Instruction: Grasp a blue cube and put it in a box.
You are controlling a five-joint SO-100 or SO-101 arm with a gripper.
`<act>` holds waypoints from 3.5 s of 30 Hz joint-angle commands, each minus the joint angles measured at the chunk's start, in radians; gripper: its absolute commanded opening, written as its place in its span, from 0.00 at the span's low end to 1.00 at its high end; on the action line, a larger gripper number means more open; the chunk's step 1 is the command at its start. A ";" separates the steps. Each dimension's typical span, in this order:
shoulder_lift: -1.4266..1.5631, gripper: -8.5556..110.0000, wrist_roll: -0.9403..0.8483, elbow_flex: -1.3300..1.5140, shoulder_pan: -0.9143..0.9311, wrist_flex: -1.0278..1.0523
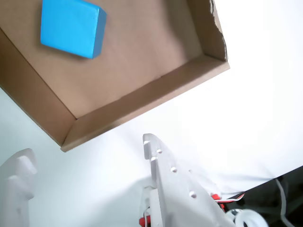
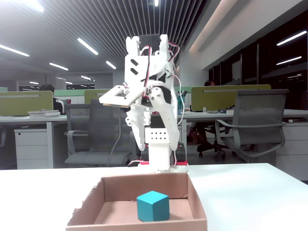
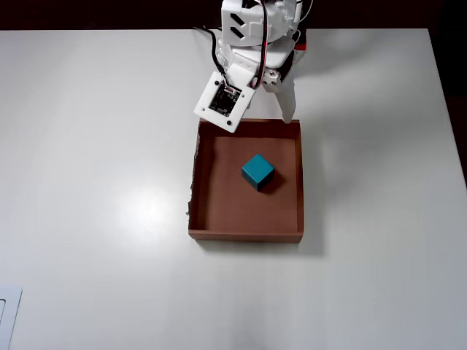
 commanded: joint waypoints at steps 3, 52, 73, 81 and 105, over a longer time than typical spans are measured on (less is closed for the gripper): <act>0.196 0.31 -0.078 0.110 0.012 -0.002; 0.963 0.29 -0.253 0.867 0.064 -0.354; 0.963 0.28 -0.252 0.868 -0.017 -0.176; 0.963 0.28 -0.252 0.868 -0.046 -0.153; 0.963 0.28 -0.247 0.868 -0.081 -0.064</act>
